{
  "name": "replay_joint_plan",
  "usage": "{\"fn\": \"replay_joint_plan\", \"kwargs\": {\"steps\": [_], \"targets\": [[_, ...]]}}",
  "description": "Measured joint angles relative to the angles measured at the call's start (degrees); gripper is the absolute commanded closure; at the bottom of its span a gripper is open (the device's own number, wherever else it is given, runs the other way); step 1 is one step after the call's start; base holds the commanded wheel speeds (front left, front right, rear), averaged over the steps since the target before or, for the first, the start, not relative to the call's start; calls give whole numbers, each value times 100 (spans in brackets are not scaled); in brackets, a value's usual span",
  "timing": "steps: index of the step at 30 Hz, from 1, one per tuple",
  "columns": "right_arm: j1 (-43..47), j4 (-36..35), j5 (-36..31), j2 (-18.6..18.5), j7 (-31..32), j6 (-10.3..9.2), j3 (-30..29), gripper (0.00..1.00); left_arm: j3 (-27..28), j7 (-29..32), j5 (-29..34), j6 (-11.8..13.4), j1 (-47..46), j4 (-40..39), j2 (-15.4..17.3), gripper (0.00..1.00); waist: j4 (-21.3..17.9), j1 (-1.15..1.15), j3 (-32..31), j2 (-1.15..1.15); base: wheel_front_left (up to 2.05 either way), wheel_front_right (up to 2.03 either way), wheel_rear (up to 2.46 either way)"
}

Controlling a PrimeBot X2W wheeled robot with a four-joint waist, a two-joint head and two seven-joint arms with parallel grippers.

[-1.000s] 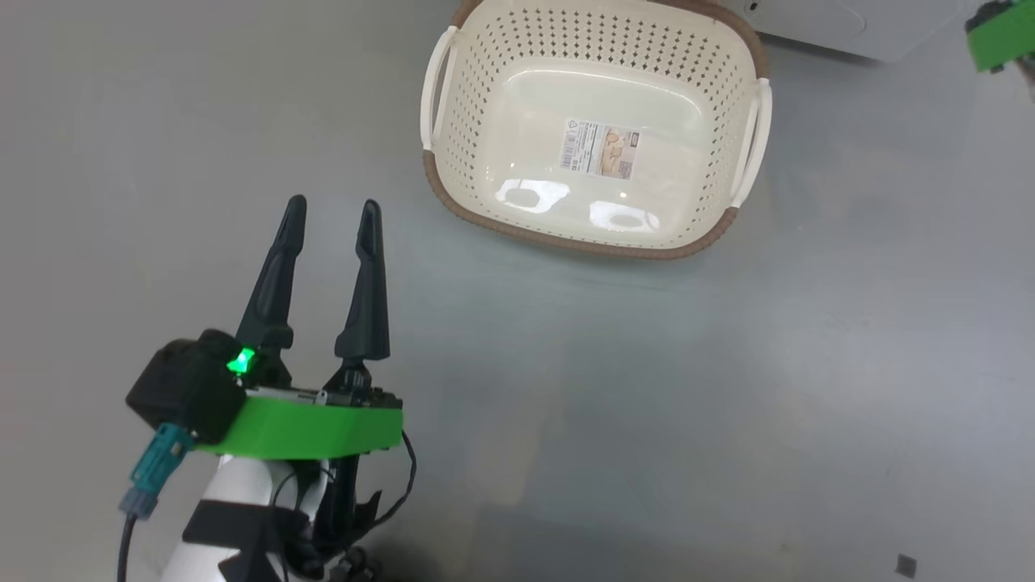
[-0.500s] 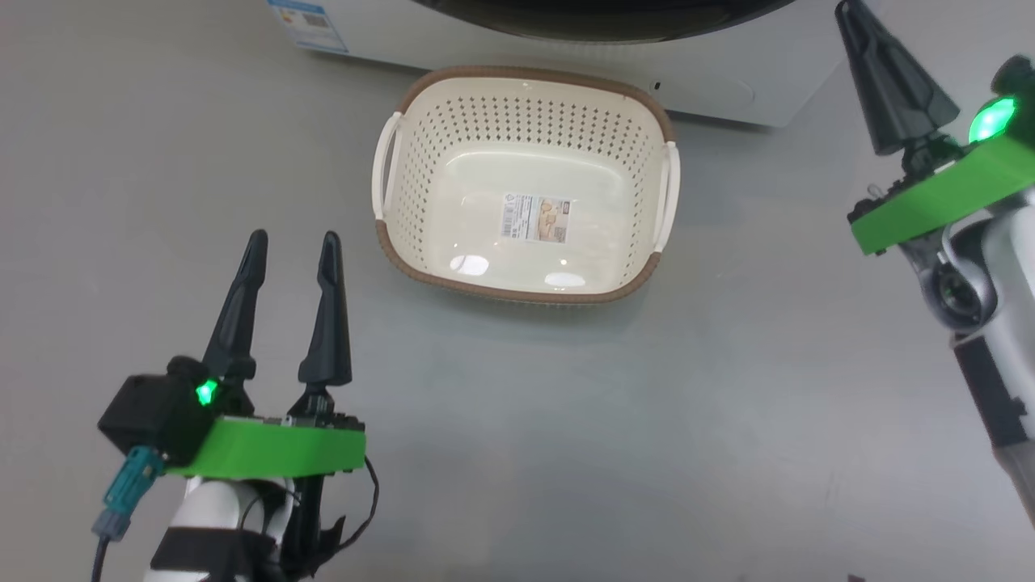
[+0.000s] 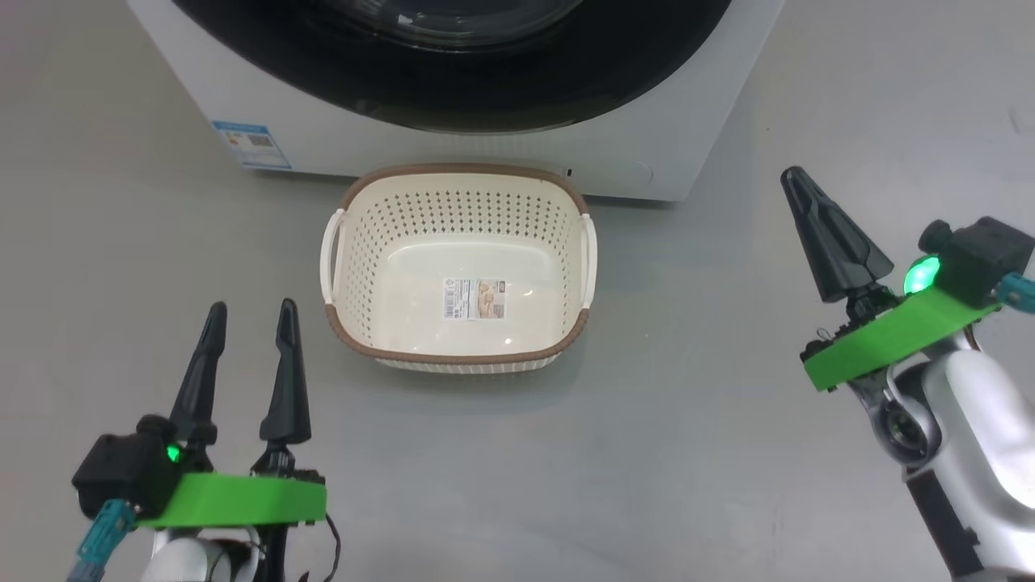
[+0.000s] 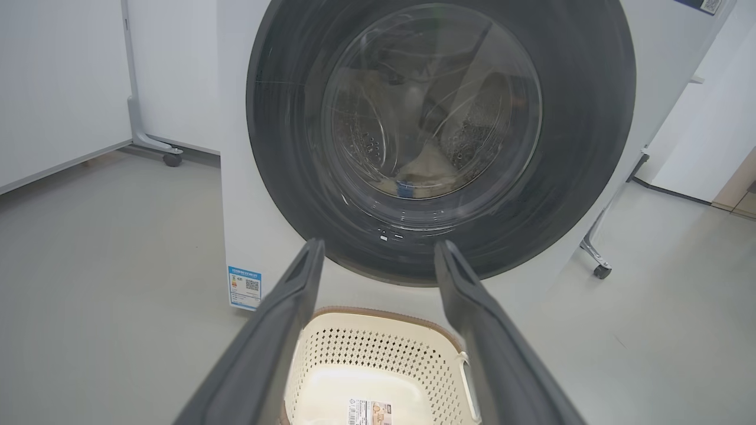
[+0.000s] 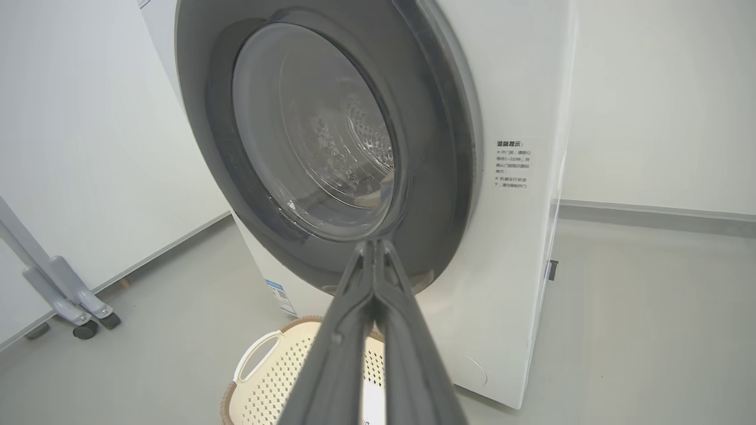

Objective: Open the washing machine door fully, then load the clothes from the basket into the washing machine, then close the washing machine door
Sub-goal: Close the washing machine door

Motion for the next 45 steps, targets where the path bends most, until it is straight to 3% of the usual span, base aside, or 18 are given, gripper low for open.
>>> {"fn": "replay_joint_plan", "kwargs": {"steps": [4,5,6,9,10,11,29,45], "targets": [[235,-48,-13,54,0,-1,-66,100,81,0,8,0,130,3,12,0,-131,0,-169,0,0,0,0],[304,-67,-21,74,0,-1,-97,96,110,0,9,0,169,7,16,0,-170,0,-226,0,0,0,0],[370,-82,-55,101,0,-1,-132,80,138,0,9,0,210,10,20,0,-206,0,-284,0,0,0,0],[584,-172,-97,164,0,-1,-216,15,249,0,10,0,349,36,26,0,-313,0,-453,0,0,0,0],[662,-194,-123,179,0,-1,-247,2,299,0,21,0,398,53,32,0,-346,0,-509,0,0,0,0],[739,-215,-136,209,0,-1,-289,0,338,0,55,0,448,77,36,0,-377,0,-563,0,0,0,0],[2061,-602,-577,560,0,-1,-1083,0,901,0,300,0,1248,203,-171,0,-612,0,-1251,0,0,0,0],[2434,-583,-712,693,0,-1,-1259,0,1049,0,513,51,1494,209,-260,0,-516,0,-1449,0,0,0,0]]}}
